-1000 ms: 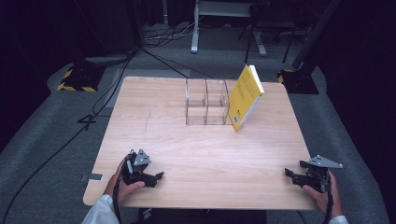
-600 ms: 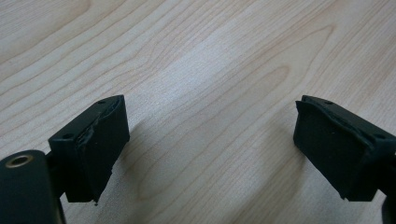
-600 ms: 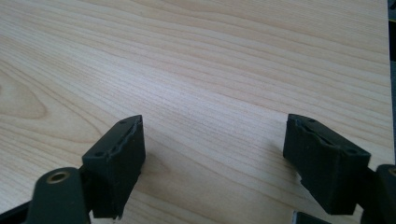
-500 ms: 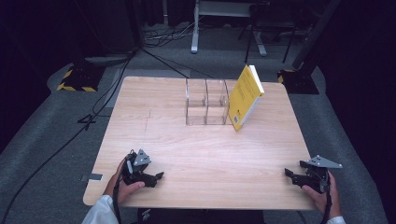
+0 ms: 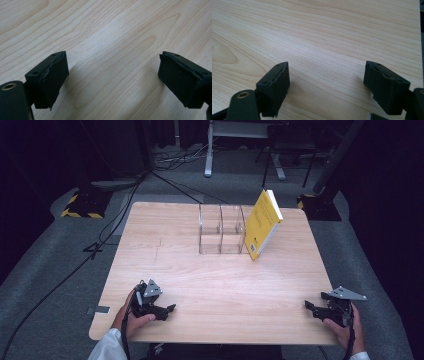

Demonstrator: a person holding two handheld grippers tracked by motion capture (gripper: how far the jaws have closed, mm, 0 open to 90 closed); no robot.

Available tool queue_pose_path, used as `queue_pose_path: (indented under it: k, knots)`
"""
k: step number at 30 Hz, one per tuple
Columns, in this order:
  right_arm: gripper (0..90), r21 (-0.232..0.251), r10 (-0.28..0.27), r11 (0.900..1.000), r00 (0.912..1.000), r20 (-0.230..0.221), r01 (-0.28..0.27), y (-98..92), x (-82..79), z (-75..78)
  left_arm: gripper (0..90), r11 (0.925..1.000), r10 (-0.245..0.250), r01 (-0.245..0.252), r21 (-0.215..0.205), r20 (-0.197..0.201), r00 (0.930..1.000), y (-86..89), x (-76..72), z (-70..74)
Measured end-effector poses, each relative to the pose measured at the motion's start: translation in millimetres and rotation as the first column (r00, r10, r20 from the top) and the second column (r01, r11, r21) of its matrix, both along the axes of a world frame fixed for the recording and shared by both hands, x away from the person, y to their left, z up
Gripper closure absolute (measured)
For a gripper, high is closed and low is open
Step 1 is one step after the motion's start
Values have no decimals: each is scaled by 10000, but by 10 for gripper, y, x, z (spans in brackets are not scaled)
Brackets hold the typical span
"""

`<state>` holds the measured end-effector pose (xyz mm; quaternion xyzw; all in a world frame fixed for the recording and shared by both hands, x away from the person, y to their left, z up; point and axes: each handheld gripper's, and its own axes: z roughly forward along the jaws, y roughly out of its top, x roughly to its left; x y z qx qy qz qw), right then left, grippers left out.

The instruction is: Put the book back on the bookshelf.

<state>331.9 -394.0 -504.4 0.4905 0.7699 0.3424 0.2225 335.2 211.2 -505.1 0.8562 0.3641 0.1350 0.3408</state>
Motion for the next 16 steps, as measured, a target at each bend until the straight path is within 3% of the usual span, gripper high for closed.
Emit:
queue_pose_path:
  k: [16]
  knots:
    - [213, -8, 6, 10000, 10000, 4, -6, 0, -1, 0, 97, 10000, 43, -43, -14, -26, 10000, -5, 5, -1]
